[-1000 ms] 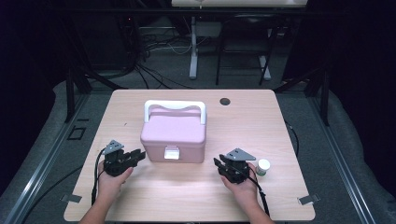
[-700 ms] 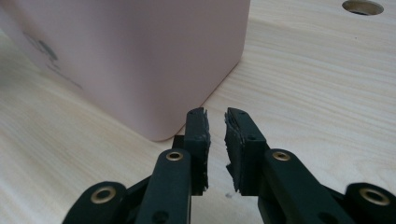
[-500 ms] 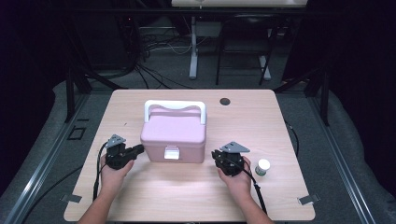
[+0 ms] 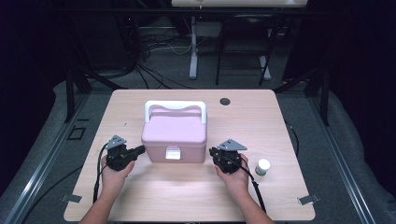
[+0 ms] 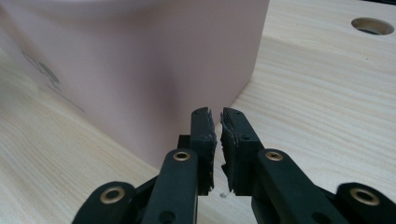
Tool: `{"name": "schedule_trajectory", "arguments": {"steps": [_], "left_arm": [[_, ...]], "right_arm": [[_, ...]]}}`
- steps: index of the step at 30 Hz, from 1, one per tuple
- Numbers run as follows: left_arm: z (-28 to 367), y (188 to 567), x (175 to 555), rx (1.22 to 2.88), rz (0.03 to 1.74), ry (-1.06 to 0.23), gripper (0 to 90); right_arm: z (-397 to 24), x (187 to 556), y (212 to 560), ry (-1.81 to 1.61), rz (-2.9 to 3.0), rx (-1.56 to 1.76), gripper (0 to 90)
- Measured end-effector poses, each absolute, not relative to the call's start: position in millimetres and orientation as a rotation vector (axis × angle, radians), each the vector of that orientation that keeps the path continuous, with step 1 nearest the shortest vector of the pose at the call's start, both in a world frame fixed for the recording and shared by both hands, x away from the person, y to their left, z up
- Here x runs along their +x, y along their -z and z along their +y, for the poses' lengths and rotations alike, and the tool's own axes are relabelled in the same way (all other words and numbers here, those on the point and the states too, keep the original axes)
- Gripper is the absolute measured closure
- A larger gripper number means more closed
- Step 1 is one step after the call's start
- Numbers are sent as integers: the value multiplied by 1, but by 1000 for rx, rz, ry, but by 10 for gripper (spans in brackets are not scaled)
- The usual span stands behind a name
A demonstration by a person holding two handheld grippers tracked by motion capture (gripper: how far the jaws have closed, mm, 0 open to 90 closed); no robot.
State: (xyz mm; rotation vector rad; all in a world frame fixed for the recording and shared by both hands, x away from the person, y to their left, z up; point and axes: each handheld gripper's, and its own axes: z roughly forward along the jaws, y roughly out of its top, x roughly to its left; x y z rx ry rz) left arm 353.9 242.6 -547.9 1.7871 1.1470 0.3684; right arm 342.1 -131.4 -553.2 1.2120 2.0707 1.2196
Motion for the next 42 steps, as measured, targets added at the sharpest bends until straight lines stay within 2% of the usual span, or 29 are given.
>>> {"name": "schedule_trajectory", "arguments": {"steps": [20, 24, 42], "left_arm": [[232, 544, 356, 1821, 1113, -383, 900], [232, 544, 360, 1814, 1113, -384, 900], [230, 543, 355, 1811, 1128, -400, 900]], "right_arm": [[-140, 353, 545, -1242, 2085, 1165, 855], [-135, 353, 545, -1211, 2089, 1141, 900], [-131, 346, 542, -1190, 2097, 1170, 900]]}}
